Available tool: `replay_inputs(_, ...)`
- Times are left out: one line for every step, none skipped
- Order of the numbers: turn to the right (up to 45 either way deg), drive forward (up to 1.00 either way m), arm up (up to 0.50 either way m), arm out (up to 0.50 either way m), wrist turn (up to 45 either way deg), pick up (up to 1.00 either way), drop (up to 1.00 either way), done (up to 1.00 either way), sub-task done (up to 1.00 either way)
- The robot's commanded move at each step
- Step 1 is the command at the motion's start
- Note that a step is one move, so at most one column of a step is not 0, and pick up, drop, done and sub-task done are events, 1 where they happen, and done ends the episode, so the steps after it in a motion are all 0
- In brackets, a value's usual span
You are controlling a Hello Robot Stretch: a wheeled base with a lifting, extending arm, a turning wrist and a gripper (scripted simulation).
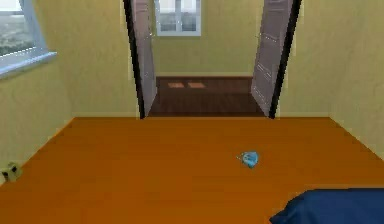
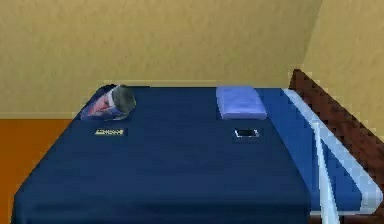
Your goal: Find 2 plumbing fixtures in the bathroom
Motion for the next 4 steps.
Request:
replay_inputs(-9.0, 0.0, 0.0, 0.0, 0.0, 0.0, 0.0, 0.0, 0.0)
replay_inputs(0.0, 1.0, 0.0, 0.0, 0.0, 0.0, 0.0, 0.0, 0.0)
replay_inputs(-6.0, 0.0, 0.0, 0.0, 0.0, 0.0, 0.0, 0.0, 0.0)
replay_inputs(0.0, 0.5, 0.0, 0.0, 0.0, 0.0, 0.0, 0.0, 0.0)
